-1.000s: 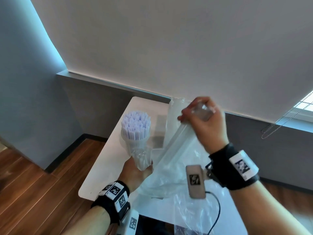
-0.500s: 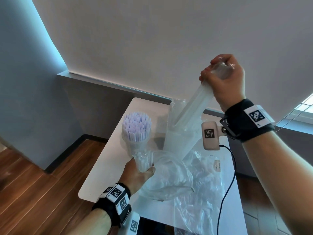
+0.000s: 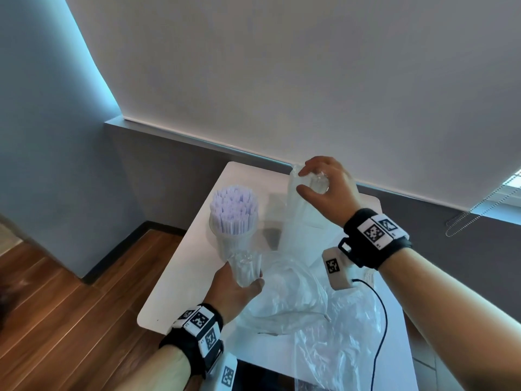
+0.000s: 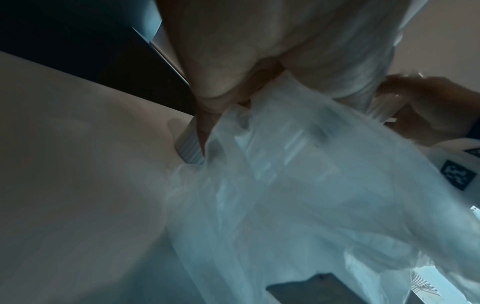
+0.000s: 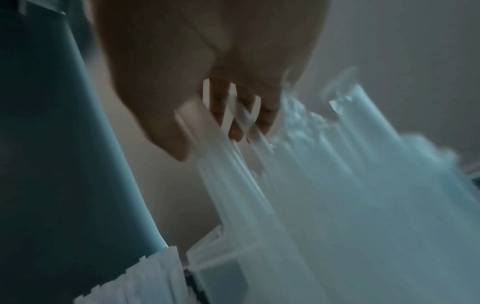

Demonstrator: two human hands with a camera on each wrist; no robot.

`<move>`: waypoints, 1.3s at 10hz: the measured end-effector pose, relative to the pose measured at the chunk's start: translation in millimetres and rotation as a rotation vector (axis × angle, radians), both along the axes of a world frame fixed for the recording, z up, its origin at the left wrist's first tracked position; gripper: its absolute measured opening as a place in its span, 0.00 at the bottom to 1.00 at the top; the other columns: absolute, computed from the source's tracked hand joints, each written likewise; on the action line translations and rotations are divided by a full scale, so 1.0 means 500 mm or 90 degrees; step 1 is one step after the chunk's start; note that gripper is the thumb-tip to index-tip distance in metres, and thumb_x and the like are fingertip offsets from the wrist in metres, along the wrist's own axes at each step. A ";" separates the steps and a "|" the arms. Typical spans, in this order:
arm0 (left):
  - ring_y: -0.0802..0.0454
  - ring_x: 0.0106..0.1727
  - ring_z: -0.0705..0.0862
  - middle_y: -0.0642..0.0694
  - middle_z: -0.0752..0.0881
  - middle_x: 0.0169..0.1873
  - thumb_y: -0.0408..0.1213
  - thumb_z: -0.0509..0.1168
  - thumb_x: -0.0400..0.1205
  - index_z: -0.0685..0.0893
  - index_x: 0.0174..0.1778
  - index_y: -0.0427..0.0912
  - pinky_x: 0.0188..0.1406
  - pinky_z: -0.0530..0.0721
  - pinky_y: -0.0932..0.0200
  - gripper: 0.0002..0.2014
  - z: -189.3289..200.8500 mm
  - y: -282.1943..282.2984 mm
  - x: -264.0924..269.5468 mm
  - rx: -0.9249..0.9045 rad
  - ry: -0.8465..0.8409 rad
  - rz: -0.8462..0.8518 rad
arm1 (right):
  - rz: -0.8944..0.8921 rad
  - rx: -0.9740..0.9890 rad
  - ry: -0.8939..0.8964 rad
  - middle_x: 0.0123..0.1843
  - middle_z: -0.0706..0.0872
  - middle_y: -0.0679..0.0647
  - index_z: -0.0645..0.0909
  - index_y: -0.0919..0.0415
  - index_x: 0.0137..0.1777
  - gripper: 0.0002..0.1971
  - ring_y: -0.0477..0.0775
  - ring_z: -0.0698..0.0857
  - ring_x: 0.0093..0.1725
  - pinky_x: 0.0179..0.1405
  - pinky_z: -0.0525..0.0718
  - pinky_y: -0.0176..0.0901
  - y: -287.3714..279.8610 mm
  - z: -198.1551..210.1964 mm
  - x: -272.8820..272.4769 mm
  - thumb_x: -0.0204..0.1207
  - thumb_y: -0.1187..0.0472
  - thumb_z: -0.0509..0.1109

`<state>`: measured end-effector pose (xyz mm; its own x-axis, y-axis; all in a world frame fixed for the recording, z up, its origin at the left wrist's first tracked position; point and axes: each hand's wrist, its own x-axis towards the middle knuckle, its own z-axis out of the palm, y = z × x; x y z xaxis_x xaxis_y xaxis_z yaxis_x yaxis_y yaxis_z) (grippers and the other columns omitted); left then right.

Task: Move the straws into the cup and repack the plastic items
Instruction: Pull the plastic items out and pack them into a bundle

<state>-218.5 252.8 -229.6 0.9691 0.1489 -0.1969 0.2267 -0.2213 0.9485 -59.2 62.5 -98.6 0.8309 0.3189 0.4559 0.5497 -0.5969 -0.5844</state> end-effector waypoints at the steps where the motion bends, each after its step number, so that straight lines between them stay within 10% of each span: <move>1: 0.65 0.42 0.87 0.55 0.89 0.39 0.37 0.76 0.75 0.86 0.48 0.46 0.44 0.81 0.70 0.09 0.000 -0.001 0.001 0.001 0.004 -0.002 | 0.054 -0.096 -0.079 0.66 0.82 0.50 0.82 0.56 0.64 0.22 0.49 0.82 0.61 0.65 0.77 0.39 -0.011 0.013 0.005 0.70 0.66 0.78; 3: 0.65 0.41 0.88 0.55 0.90 0.38 0.36 0.77 0.74 0.86 0.47 0.45 0.40 0.80 0.74 0.08 0.000 -0.002 -0.003 -0.010 0.002 0.005 | 0.061 -0.334 -0.088 0.79 0.73 0.60 0.74 0.63 0.77 0.22 0.63 0.73 0.78 0.73 0.75 0.63 -0.005 -0.060 -0.006 0.84 0.63 0.64; 5: 0.64 0.41 0.88 0.54 0.90 0.39 0.35 0.76 0.74 0.86 0.47 0.44 0.39 0.80 0.75 0.08 0.004 -0.004 -0.001 -0.016 0.005 0.006 | 0.072 -0.470 -0.034 0.87 0.59 0.52 0.65 0.53 0.83 0.39 0.54 0.55 0.86 0.83 0.55 0.53 -0.015 -0.083 -0.039 0.82 0.32 0.35; 7: 0.61 0.43 0.88 0.52 0.90 0.41 0.38 0.77 0.73 0.86 0.48 0.45 0.46 0.82 0.66 0.10 0.004 -0.004 -0.002 -0.024 0.016 0.007 | 0.002 -0.454 -0.051 0.88 0.54 0.44 0.61 0.46 0.83 0.32 0.51 0.43 0.87 0.82 0.43 0.62 -0.031 -0.057 -0.055 0.82 0.35 0.41; 9: 0.62 0.52 0.87 0.56 0.89 0.49 0.36 0.78 0.72 0.84 0.56 0.52 0.54 0.82 0.64 0.18 0.021 -0.022 0.000 0.006 -0.031 -0.028 | 0.238 -0.229 -0.049 0.74 0.76 0.44 0.73 0.46 0.75 0.26 0.49 0.72 0.74 0.69 0.70 0.57 0.040 -0.022 -0.195 0.77 0.41 0.66; 11: 0.72 0.44 0.76 0.64 0.76 0.44 0.19 0.73 0.74 0.71 0.56 0.53 0.39 0.77 0.81 0.27 0.041 -0.030 -0.008 0.069 -0.015 -0.048 | 0.228 -0.291 -0.087 0.62 0.84 0.45 0.78 0.47 0.68 0.23 0.54 0.83 0.55 0.45 0.86 0.52 0.098 -0.070 -0.243 0.76 0.40 0.68; 13: 0.61 0.44 0.79 0.58 0.76 0.39 0.29 0.67 0.82 0.73 0.48 0.49 0.43 0.75 0.74 0.11 0.044 -0.045 0.006 0.223 -0.049 -0.115 | 0.128 -0.374 -0.123 0.32 0.81 0.47 0.80 0.50 0.40 0.16 0.54 0.82 0.31 0.21 0.72 0.38 0.120 -0.116 -0.243 0.72 0.37 0.67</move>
<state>-215.6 230.4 -207.5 0.9957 0.0201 -0.0908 0.0863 -0.5636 0.8215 -180.5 122.7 -156.4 0.6500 0.7012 0.2928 0.7462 -0.6619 -0.0713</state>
